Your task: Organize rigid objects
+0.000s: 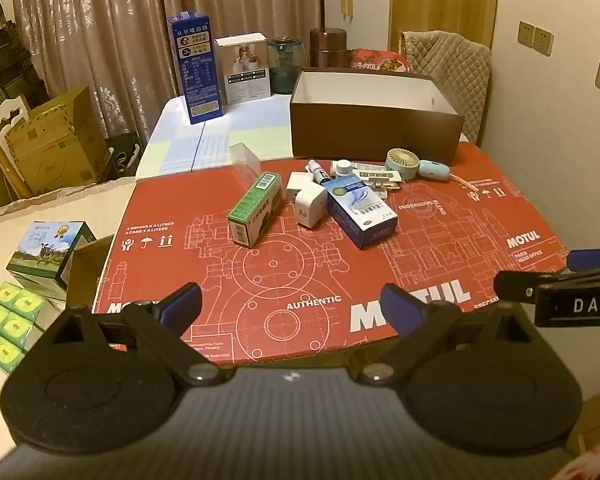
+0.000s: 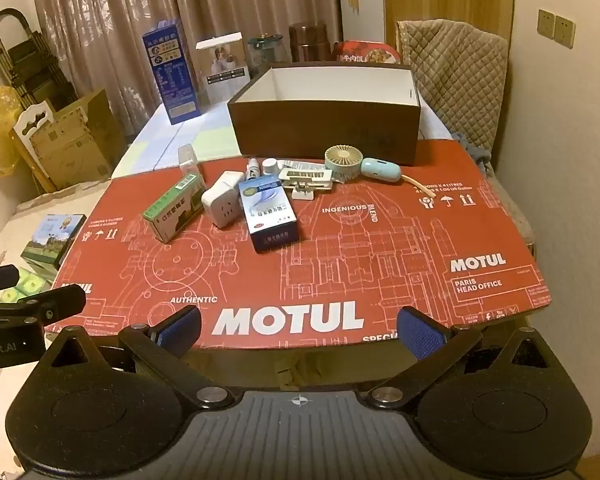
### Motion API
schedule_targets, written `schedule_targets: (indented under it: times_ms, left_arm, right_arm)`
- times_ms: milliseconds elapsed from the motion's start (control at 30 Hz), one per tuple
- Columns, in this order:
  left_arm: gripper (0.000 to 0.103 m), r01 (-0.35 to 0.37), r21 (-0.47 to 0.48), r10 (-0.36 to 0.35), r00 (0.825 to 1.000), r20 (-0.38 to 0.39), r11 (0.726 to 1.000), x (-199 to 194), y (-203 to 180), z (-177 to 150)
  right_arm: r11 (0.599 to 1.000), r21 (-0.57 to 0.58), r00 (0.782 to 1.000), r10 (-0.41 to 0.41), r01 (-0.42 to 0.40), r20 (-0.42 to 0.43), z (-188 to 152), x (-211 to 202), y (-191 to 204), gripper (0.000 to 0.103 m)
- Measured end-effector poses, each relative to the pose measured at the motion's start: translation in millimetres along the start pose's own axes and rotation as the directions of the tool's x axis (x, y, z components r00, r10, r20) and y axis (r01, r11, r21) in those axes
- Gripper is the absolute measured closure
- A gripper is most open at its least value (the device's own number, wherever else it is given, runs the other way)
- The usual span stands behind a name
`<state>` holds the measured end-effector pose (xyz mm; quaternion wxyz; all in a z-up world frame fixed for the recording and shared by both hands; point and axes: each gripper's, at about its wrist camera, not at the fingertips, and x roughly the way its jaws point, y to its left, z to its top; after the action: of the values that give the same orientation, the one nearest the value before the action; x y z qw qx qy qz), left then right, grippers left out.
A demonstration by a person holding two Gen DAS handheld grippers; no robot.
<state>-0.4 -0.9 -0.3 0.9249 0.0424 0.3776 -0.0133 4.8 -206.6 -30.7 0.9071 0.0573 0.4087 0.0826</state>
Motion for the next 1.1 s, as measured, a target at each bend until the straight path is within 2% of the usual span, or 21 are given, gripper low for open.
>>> schedule_targets:
  times_ms: [100,167,1100]
  left_arm:
    - [0.009,0.004,-0.003,-0.004,1.0,-0.007,1.0,0,0,0]
    - [0.009,0.008,-0.008,-0.008,1.0,-0.012,1.0,1,12,1]
    - [0.009,0.007,-0.011,-0.007,1.0,-0.015,1.0,9,3,-1]
  right_arm:
    - [1.0,0.0,1.0,-0.001,0.001,-0.004,-1,2,-2,0.002]
    - [1.0,-0.004,1.0,0.0,0.0,-0.003,1,3,1,0.002]
    - [1.0,-0.008,1.0,0.002,-0.002,-0.011,3,5,1,0.002]
